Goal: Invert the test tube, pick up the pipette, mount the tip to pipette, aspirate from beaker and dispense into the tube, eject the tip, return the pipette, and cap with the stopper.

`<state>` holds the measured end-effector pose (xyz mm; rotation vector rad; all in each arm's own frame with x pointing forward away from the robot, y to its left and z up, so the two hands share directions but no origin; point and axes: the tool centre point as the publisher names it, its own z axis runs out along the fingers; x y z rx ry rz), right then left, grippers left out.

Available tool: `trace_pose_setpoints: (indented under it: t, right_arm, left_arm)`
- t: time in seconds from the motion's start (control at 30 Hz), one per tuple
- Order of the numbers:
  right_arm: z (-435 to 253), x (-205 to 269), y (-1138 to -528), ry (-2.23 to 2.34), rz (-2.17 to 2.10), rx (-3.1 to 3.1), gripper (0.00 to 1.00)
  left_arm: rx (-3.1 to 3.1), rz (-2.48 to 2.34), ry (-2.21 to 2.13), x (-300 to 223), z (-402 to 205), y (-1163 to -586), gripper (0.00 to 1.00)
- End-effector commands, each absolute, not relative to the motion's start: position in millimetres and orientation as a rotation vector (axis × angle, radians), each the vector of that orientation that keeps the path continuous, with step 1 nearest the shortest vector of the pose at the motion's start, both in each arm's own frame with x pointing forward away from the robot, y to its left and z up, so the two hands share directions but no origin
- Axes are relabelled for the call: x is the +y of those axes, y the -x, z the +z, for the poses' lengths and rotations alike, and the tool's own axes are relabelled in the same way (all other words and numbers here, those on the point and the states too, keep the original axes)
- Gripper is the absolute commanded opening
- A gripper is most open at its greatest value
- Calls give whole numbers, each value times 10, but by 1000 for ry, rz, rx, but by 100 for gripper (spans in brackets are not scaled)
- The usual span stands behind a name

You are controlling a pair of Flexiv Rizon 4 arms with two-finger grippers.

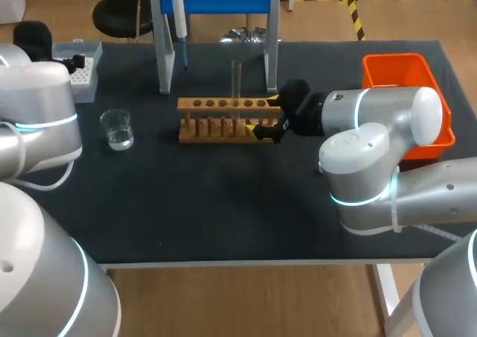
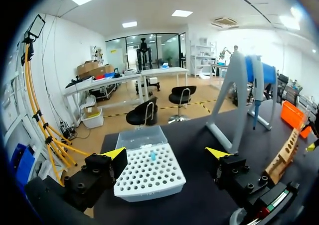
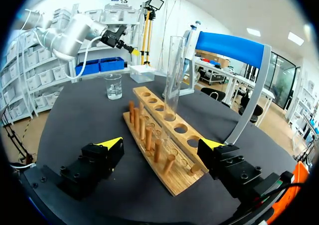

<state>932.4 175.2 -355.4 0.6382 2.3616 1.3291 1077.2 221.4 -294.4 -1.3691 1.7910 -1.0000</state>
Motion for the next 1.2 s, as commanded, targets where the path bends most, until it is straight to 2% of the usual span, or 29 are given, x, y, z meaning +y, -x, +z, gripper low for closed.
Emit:
trace_pose_setpoints:
  t: [0.03,0.7,0.73,0.8,0.83,0.9,0.93,1.1,1.17,1.2]
  right_arm:
    - [-3544,1749,-9323,-638,1326,2366,100]
    - [-3544,1749,-9323,-638,1326,2366,100]
    - [-3544,1749,-9323,-638,1326,2366,100]
    - [-3544,1749,-9323,-638,1326,2366,100]
    - [-3544,1749,-9323,-638,1326,2366,100]
    - [-3544,1749,-9323,-638,1326,2366,100]
    - [-3544,1749,-9323,-638,1326,2366,100]
    - [-3544,1749,-9323,-638,1326,2366,100]
    - [-3544,1749,-9323,-638,1326,2366,100]
    - [-3544,1749,-9323,-638,1326,2366,100]
  left_arm:
    - [1777,-1011,1353,2195,-3026,-10861,100]
    - [1765,-1039,1420,2288,-3258,-11024,100]
    - [1766,-1037,1425,2293,-3273,-11034,96]
    - [1768,-1039,1427,2299,-3290,-11050,100]
    - [1769,-1040,1427,2308,-3302,-11064,90]
    - [1768,-1039,1429,2322,-3317,-11085,87]
    - [1768,-1040,1428,2326,-3322,-11096,79]
    - [1766,-1048,1425,2324,-3350,-11145,72]
    - [1766,-1052,1424,2310,-3361,-11161,74]
    - [1766,-1060,1423,2296,-3369,-11172,70]
